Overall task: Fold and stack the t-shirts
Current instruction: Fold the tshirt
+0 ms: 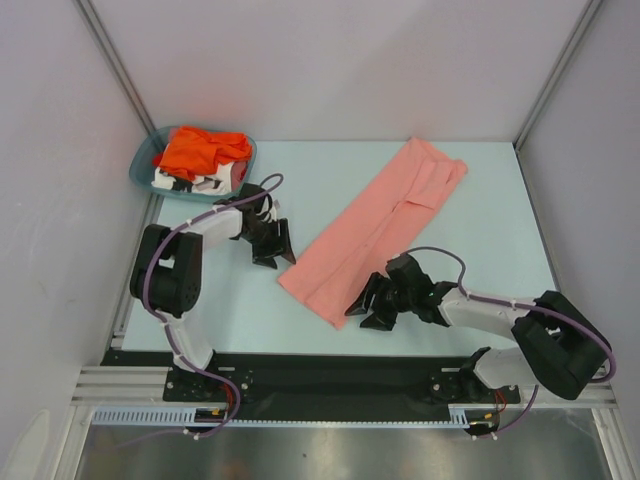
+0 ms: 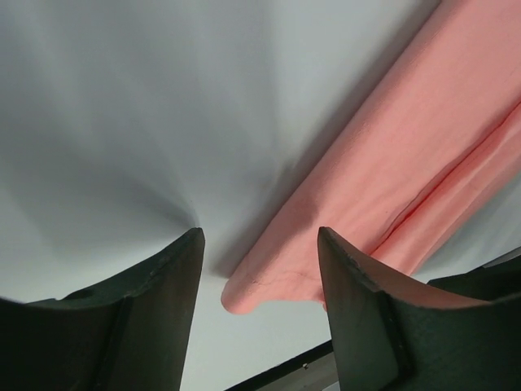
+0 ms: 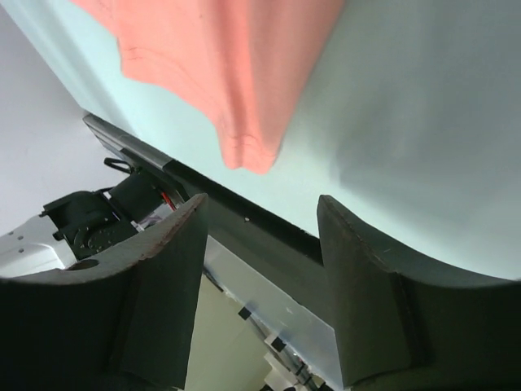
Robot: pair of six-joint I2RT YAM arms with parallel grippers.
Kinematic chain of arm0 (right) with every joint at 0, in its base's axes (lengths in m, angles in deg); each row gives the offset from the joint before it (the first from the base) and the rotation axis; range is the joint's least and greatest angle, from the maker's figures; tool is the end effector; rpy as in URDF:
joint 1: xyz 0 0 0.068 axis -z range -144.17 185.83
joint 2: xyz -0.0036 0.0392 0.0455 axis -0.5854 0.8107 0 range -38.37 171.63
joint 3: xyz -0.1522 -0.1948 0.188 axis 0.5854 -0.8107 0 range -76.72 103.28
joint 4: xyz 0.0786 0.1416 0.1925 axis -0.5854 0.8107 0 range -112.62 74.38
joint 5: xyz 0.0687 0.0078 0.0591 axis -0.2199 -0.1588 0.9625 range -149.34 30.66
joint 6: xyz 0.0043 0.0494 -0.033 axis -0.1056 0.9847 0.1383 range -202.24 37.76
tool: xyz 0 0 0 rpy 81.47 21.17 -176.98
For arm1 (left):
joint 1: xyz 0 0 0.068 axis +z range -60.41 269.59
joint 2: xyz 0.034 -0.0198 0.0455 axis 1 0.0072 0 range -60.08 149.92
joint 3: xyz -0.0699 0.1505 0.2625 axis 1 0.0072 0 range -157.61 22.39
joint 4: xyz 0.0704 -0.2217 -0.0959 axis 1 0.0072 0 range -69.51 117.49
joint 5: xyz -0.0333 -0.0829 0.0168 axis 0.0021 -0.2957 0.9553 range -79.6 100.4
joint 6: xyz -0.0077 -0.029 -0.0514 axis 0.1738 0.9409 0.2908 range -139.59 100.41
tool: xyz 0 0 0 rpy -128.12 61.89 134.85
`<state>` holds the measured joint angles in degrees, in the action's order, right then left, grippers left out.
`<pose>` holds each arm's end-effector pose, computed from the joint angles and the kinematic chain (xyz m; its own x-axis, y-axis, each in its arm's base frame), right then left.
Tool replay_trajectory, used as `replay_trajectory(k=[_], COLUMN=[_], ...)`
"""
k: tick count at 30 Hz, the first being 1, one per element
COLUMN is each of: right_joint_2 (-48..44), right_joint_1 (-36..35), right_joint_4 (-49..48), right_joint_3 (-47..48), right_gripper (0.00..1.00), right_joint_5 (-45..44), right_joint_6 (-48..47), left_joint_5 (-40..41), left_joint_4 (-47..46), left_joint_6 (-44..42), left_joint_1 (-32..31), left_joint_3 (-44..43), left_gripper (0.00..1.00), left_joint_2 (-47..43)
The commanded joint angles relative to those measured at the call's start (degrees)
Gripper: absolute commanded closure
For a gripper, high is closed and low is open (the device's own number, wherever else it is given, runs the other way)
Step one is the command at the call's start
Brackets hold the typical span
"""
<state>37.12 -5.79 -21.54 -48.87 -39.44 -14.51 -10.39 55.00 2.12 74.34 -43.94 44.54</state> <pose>0.1564 0.1588 0.1874 -0.9462 0.3233 -0.0134 0.2195 0.6717 0.7075 0.3351 -0.1075 0.1987 -0.9847 -0.0901 -0.1493 -0.0185 0.9053 -0.4244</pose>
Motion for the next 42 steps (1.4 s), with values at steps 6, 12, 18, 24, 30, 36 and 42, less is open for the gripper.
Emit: replay_trajectory(k=[6, 12, 18, 24, 30, 36, 42], right_joint_2=[6.78, 9.94, 12.93, 14.69, 14.95, 15.48, 10.57], right_joint_1=[0.23, 0.14, -0.03, -1.61, -1.44, -1.0, -0.91], right_joint_4=[-7.06, -5.22, -1.96, -1.35, 0.76, 1.99, 10.42], right_joint_3=[-0.17, 2.9, 6.94, 8.44, 8.0, 7.74, 6.69], right_gripper=[0.47, 0.53, 0.53, 0.54, 0.76, 1.0, 1.0], right_joint_5=[0.49, 0.05, 0.13, -0.65, -1.53, -2.23, -2.32], right_joint_6=[3.99, 3.38, 1.18, 1.36, 0.74, -2.06, -9.09], left_joint_5=[0.49, 1.9, 1.37, 1.11, 3.57, 4.36, 3.75], left_joint_4=[-1.63, -1.37, -1.81, -1.63, 0.04, -0.57, -1.54], left_joint_6=[-1.76, -1.94, -1.85, -1.94, -1.94, -1.24, 1.48], left_joint_1=[-1.1, -1.19, -1.28, -1.72, -1.81, -2.16, -4.96], left_joint_3=[0.14, 1.11, 2.78, 3.66, 4.27, 6.73, 11.65], left_gripper=[0.43, 0.49, 0.55, 0.6, 0.9, 1.0, 1.0], left_joint_2=[1.46, 2.26, 1.29, 1.11, 2.61, 1.03, -3.1])
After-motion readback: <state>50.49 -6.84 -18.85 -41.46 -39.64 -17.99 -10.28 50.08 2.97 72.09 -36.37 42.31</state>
